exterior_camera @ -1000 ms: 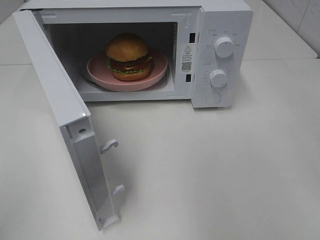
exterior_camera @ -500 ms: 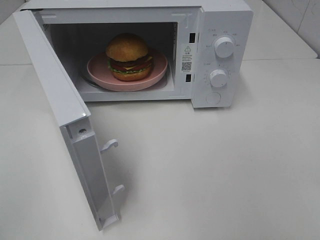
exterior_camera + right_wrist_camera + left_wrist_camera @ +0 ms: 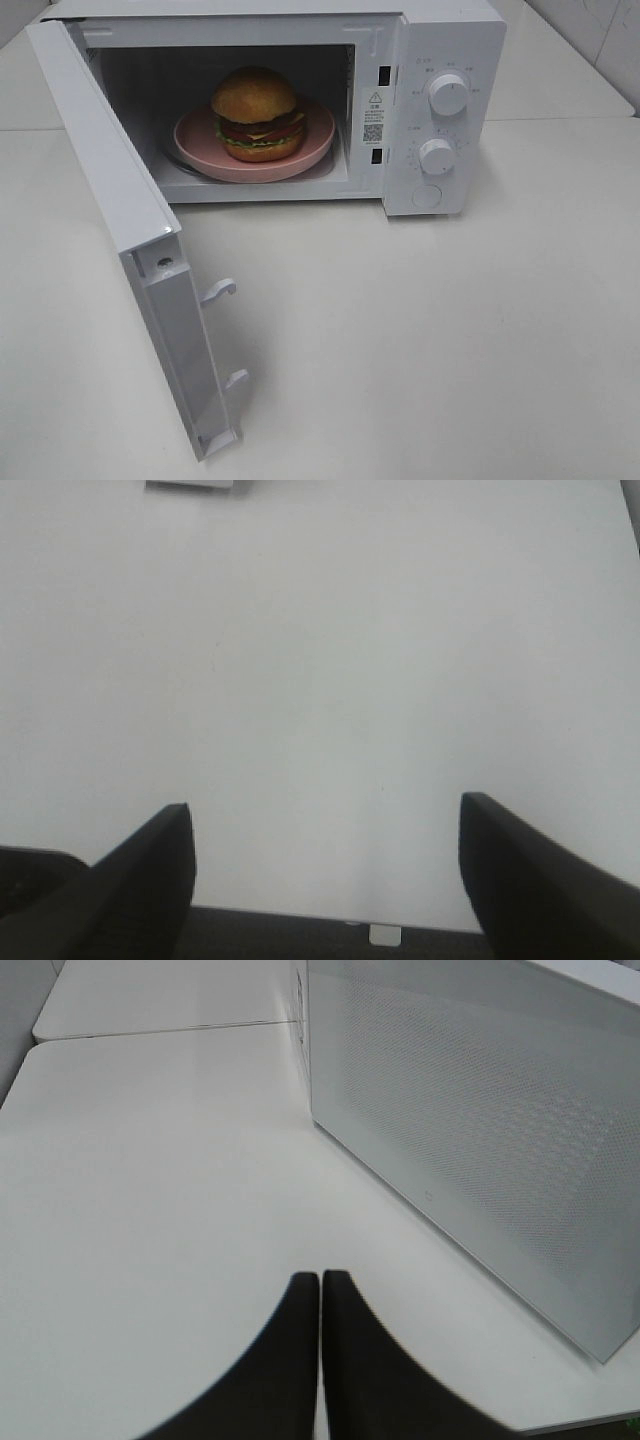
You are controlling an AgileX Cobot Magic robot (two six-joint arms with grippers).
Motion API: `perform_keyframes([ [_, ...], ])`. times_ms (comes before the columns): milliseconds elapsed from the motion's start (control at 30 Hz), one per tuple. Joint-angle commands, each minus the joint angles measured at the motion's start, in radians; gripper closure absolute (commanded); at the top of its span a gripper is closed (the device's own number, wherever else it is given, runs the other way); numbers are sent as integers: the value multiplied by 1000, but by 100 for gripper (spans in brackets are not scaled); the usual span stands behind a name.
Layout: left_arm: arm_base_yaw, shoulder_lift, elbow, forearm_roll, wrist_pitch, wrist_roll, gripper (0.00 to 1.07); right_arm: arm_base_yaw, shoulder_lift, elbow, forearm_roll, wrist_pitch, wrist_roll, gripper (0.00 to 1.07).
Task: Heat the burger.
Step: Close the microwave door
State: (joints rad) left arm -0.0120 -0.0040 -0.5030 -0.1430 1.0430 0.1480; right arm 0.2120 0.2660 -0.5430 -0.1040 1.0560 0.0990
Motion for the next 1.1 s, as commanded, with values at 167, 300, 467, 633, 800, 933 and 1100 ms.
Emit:
perform_keyframes([
  [167,0,-18,2,3,-8,-4,106,-3,-100,8,5,-21,-17,39],
  [300,0,-18,2,3,-8,-4,106,-3,-193,30,9,-52,-27,39],
  [467,0,-18,2,3,-8,-4,106,-3,-304,30,13,-55,-36,39],
  [633,0,-16,2,0,-8,-4,106,-3,-297,32,26,-57,-52,39],
  [800,0,-17,2,0,-8,-4,106,-3,-297,38,24,-66,-53,39],
  [933,0,-17,2,0,-8,-4,106,-3,-297,38,24,-66,-55,39],
  [1100,0,-17,2,-20,-8,-4,106,-3,-297,38,24,-66,-55,39],
])
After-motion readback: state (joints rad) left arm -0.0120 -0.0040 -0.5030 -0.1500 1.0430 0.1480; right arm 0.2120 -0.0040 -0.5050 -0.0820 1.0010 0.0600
